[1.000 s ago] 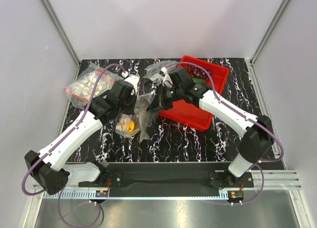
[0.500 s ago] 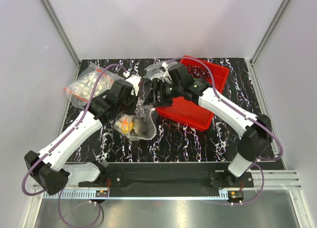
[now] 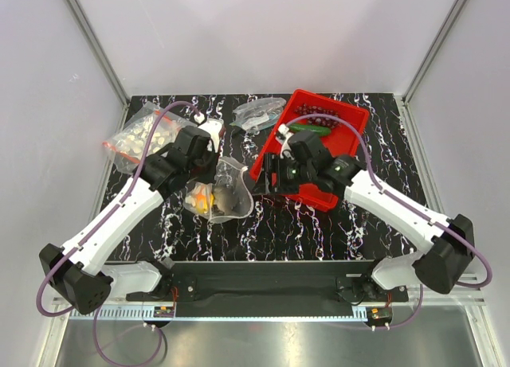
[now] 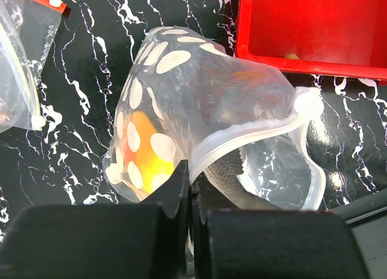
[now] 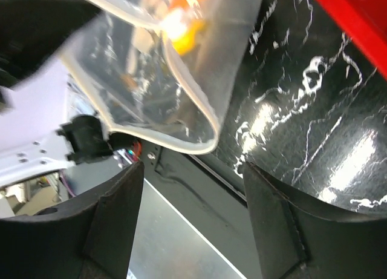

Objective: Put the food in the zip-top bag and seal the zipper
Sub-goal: Place the fake fish in the zipper food storage bag, then adjust the zipper food storage bag at the center of the board, then pick up the fake vegetable from the bin, then place the fake vegetable in the zipper food storage bag.

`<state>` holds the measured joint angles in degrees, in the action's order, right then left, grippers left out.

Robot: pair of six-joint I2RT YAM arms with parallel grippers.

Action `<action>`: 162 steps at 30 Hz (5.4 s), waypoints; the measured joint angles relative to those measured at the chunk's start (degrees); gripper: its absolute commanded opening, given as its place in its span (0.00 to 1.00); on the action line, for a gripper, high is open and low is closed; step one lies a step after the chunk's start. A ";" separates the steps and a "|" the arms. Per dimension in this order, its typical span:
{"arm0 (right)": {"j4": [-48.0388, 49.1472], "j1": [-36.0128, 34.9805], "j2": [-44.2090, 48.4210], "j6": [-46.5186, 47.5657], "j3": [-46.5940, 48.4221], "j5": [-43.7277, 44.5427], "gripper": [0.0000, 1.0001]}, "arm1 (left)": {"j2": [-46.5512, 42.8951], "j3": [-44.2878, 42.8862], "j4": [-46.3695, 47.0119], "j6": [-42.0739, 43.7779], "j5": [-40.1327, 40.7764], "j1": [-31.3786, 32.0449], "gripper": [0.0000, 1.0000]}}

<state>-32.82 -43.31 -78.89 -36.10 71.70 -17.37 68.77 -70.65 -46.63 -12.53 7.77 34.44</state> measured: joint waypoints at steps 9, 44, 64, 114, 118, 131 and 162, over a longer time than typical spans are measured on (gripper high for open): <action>7.02 -3.74 -5.40 -1.22 -3.61 2.97 0.67 | 0.00 -0.02 0.00 0.00 -0.13 -0.28 0.00; 3.98 0.87 -18.91 3.37 13.29 3.63 0.65 | 2.84 -11.17 -12.52 -4.02 15.65 -0.79 0.00; 14.25 23.37 -10.19 -6.54 -1.18 17.16 0.95 | 4.28 -2.62 -3.85 -3.37 7.56 -0.79 0.00; 38.73 29.24 -26.36 -20.24 -2.25 38.62 0.20 | 0.72 0.00 -2.58 -0.96 6.08 -0.79 0.00; 44.19 27.12 -13.77 -12.28 -9.64 35.19 0.16 | 0.72 0.00 -2.58 -0.94 6.03 -0.79 0.00; 51.01 3.30 13.57 8.57 -28.76 35.52 0.10 | 3.26 -1.84 -3.48 -1.05 3.15 -0.79 0.00; 61.75 -10.19 20.59 30.40 -30.16 35.52 0.06 | 11.87 -13.68 -8.07 -5.90 -11.82 -0.83 0.00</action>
<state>28.93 -53.49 -58.30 -5.69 41.54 18.15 80.64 -84.33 -54.70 -18.44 -4.05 33.61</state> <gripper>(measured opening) 0.485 0.012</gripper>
